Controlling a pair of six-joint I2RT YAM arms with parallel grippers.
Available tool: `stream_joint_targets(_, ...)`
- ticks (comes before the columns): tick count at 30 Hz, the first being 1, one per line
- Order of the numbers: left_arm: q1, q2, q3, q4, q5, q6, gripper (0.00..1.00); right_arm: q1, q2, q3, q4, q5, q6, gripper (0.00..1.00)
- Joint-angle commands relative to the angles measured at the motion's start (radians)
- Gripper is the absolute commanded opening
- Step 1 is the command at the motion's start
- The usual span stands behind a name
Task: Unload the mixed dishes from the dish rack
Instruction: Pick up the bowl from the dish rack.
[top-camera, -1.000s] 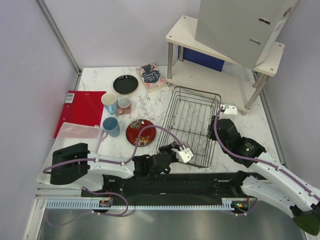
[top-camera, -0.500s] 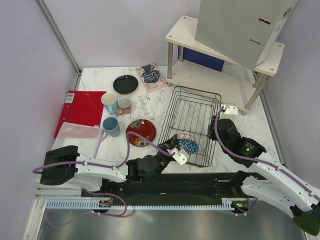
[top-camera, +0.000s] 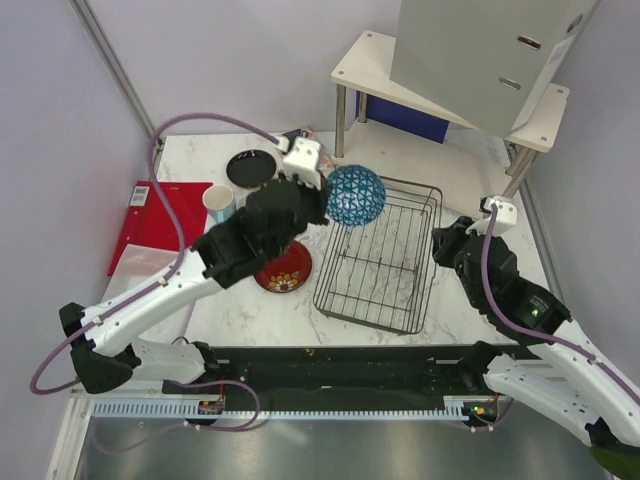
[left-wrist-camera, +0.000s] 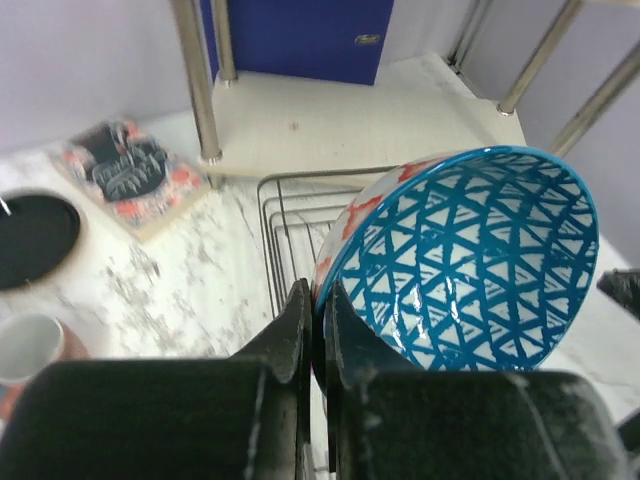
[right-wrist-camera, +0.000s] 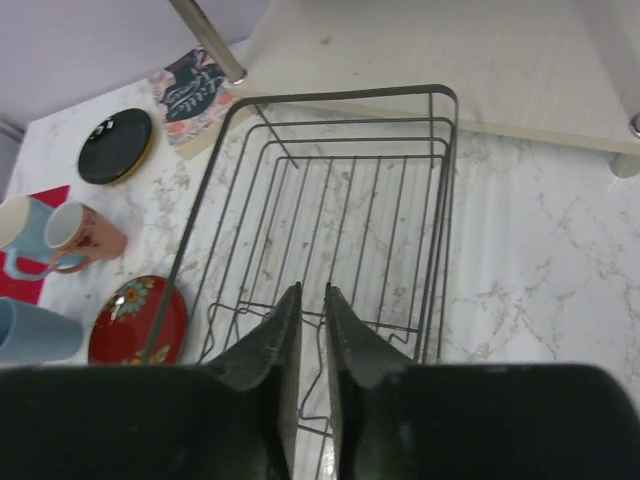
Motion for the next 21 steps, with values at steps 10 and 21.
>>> stream_joint_targets(10, 0.262, 0.255, 0.313, -0.52, 0.717, -0.533, 0.02, 0.003, 0.159, 0.221, 0.041, -0.267, -0.041, 0.42)
stream_joint_targets(21, 0.262, 0.261, 0.301, -0.528, 0.694, -0.528, 0.02, 0.003, 0.279, 0.24, 0.092, -0.313, -0.041, 0.45)
